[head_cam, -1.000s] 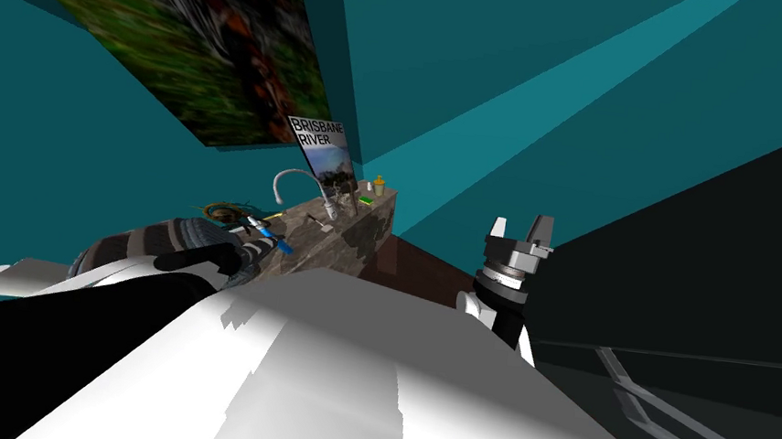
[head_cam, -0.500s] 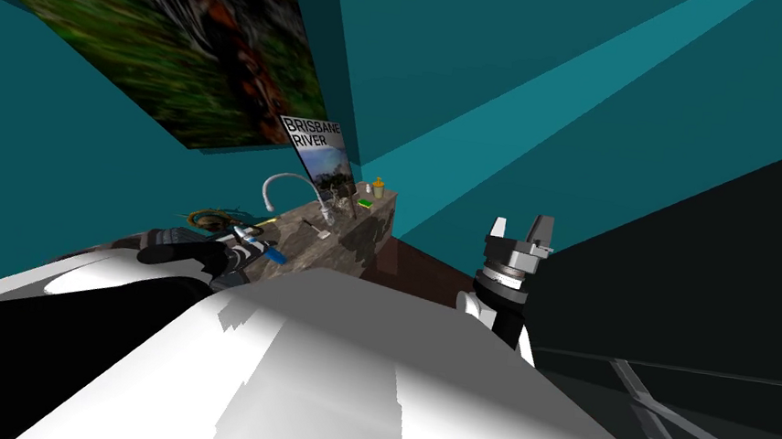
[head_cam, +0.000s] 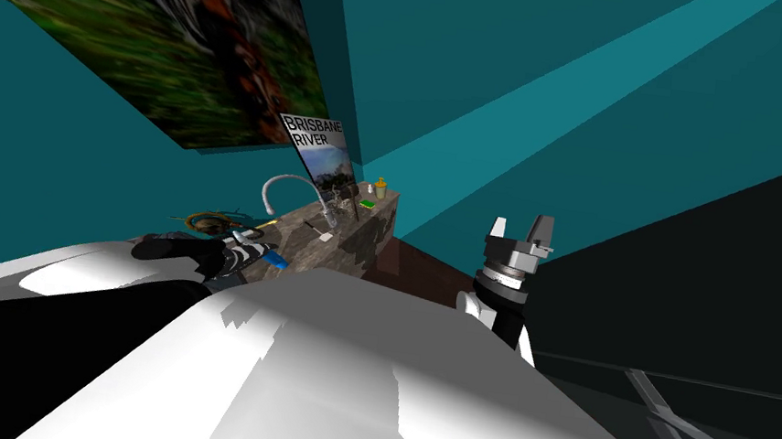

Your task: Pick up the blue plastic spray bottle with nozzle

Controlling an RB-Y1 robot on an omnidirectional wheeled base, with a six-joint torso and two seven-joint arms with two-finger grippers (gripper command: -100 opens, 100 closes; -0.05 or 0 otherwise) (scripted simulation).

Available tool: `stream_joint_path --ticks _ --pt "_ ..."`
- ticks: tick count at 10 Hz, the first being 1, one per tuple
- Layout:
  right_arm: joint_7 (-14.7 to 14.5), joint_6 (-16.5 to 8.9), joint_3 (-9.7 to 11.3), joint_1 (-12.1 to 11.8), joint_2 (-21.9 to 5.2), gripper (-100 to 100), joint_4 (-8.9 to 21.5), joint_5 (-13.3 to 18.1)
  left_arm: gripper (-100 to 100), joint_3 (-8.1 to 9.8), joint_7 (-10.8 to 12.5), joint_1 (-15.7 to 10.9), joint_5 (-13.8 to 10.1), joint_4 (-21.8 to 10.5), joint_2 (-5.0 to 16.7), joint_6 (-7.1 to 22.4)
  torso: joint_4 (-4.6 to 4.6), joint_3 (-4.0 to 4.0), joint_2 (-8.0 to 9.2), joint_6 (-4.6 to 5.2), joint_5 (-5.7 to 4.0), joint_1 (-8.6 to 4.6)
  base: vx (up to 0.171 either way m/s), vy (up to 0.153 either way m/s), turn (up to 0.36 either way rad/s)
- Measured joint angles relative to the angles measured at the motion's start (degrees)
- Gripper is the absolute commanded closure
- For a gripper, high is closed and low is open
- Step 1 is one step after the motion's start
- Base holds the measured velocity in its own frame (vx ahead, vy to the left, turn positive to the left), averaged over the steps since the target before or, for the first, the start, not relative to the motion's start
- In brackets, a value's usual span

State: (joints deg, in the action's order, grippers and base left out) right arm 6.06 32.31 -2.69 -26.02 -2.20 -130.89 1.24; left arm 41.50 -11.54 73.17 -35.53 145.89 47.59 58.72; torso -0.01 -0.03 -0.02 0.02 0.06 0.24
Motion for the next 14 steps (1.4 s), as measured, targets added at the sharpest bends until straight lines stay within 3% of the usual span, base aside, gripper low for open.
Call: stream_joint_path --ticks 1,2,14 --pt "0.0 0.0 0.0 0.0 0.0 0 0.0 0.0 0 0.05 0.0 0.1 0.0 0.2 0.0 0.2 0.01 0.01 0.02 0.0 -0.01 -0.09 0.0 0.0 0.0" --pt "0.0 0.0 0.0 0.0 0.0 0 0.0 0.0 -100 0.05 0.0 0.0 0.0 0.1 0.0 0.2 0.01 0.02 0.03 0.0 -0.03 -0.17 0.049 -0.004 0.097" --pt "0.0 0.0 0.0 0.0 0.0 0 0.0 0.0 -100 1.7 -17.9 2.5 -11.0 -7.1 -4.6 -8.9 -0.05 -0.11 -0.18 0.01 -0.07 -0.31 0.066 -0.019 0.073"
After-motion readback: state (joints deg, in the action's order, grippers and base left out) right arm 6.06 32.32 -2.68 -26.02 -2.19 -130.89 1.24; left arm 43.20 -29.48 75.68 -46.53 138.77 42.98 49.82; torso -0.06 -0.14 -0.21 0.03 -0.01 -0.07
